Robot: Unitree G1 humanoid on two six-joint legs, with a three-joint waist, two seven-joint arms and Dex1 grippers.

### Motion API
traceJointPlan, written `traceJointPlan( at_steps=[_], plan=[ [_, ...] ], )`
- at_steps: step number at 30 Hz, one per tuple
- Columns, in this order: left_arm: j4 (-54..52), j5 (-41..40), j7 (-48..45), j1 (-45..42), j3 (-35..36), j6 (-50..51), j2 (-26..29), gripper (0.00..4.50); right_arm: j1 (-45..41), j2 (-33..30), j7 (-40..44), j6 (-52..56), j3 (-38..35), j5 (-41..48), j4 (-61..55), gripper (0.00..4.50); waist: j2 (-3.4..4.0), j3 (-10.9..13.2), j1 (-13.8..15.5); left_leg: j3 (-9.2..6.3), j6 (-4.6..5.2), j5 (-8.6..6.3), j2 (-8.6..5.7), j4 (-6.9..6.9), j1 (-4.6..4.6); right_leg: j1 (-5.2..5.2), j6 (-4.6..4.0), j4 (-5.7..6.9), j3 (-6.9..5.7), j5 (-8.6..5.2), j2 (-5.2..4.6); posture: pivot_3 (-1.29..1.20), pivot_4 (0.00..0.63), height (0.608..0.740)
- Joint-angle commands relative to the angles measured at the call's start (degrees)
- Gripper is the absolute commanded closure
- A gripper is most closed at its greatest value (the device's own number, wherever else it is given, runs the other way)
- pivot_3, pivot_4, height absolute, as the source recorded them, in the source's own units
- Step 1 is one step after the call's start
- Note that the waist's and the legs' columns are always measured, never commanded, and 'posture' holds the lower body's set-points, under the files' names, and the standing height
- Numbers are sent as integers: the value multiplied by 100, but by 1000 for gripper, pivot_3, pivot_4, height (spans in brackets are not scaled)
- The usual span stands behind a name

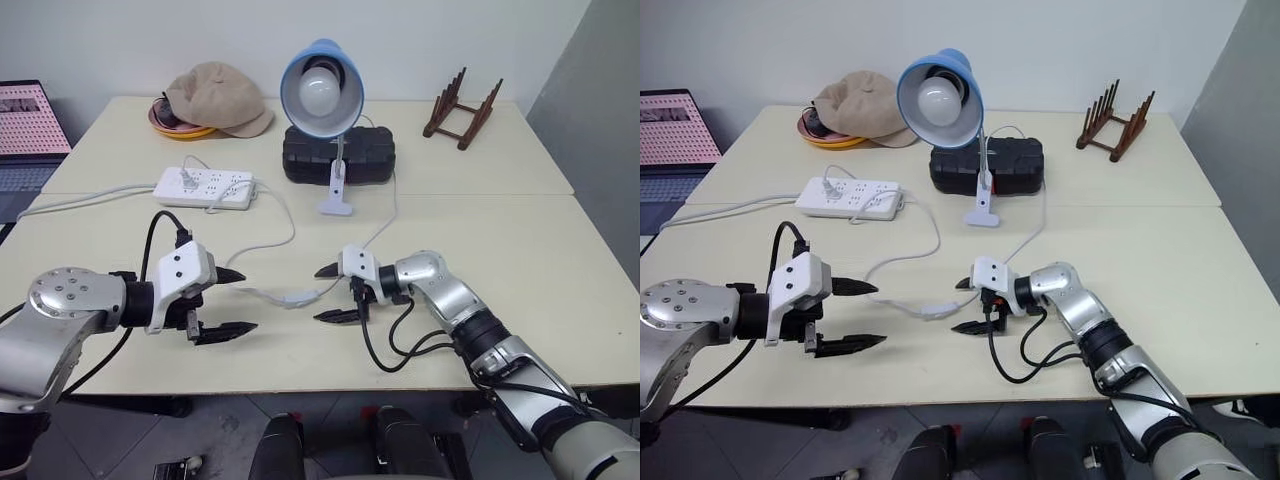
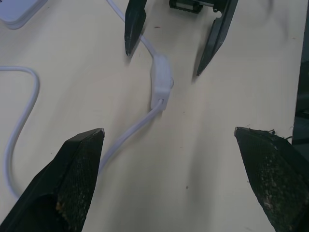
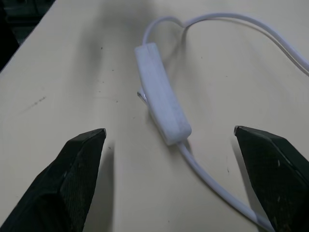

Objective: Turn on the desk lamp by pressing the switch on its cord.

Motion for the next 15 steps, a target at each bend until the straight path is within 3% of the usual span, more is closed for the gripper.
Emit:
traceJointPlan(
  at_steps=[1, 3, 11, 15],
  plan=[
    [-237, -244, 69, -74, 284, 161, 16, 0, -180, 155, -58, -584, -81, -190, 345, 198, 0, 0, -2, 0, 0, 0, 0, 0, 0, 0, 0, 0, 1, 0, 0, 0, 150, 740],
    [-252, -258, 44, -47, 294, 157, 52, 0, -183, 189, -12, -643, -130, -193, 438, 481, 0, 0, -5, 0, 0, 0, 0, 0, 1, 1, 0, 0, 1, 0, 0, 0, 150, 740],
    [-120, -230, -90, -145, 198, 67, 129, 0, -155, 213, 10, -782, -250, -203, 535, 2484, 0, 0, -4, 0, 0, 0, 0, 1, 2, 2, 0, 4, 1, 0, 0, 0, 150, 740],
    [-6, -173, -143, -254, 96, 11, 100, 0, -128, 195, 23, -741, -308, -172, 495, 3258, 0, 0, -3, -1, 0, 0, 0, 2, 2, 2, 1, 5, 1, 1, 0, 0, 150, 740]
  ],
)
